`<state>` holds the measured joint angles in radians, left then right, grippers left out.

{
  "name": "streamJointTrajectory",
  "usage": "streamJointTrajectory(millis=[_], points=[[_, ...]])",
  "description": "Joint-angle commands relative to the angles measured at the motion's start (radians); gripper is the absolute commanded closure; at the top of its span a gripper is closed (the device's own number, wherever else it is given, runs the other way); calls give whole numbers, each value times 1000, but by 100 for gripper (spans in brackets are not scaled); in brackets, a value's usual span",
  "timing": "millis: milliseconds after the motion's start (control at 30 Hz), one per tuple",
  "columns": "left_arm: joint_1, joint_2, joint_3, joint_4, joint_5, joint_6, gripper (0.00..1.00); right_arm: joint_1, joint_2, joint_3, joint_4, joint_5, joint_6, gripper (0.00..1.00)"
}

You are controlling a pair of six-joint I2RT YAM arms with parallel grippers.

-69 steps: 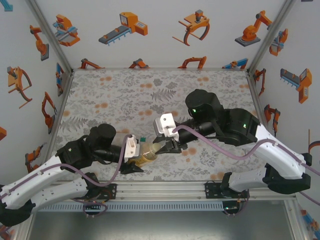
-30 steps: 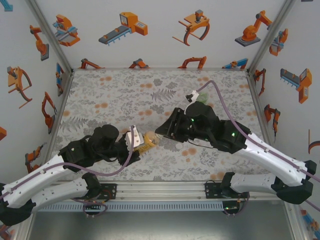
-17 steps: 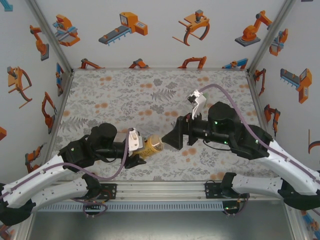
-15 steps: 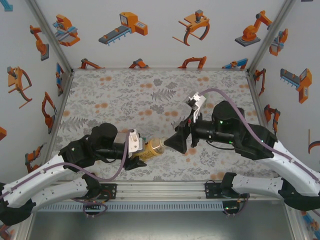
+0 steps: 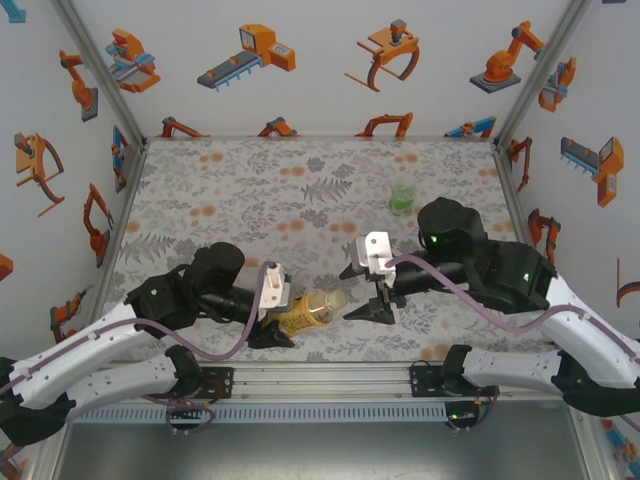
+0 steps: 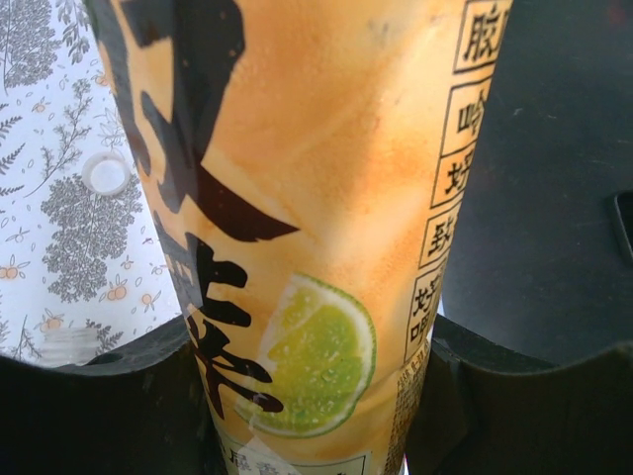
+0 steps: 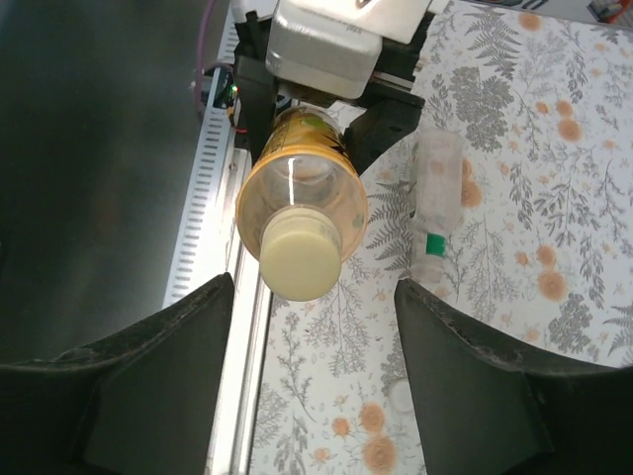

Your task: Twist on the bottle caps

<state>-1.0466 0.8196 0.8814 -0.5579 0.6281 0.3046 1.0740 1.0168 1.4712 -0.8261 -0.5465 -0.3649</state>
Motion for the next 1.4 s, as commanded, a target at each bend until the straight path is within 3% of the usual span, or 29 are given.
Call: streamJointTrajectory(millis=[0, 500, 700, 833, 1033, 1233, 1367], points=[[-1, -1, 31, -9, 47, 14, 100, 3, -1, 7, 4, -42, -74, 43], [0, 6, 31, -8, 54, 8, 100, 3, -1, -16, 83, -84, -40, 59], [-1, 7, 34, -10, 52, 10, 100, 3, -1, -18, 74, -102, -17, 73], [-1, 6, 38, -1, 21, -26, 100, 4, 1, -31, 55, -46, 81, 86], [0, 26, 55, -27, -94, -65, 100, 4, -8, -147, 148, 134, 445, 100], [-1, 24, 57, -33, -180, -67, 100, 4, 16, -193, 194, 368, 1000, 100], [-1, 18, 55, -38, -217, -51, 100, 4, 47, -198, 191, 371, 1327, 100]])
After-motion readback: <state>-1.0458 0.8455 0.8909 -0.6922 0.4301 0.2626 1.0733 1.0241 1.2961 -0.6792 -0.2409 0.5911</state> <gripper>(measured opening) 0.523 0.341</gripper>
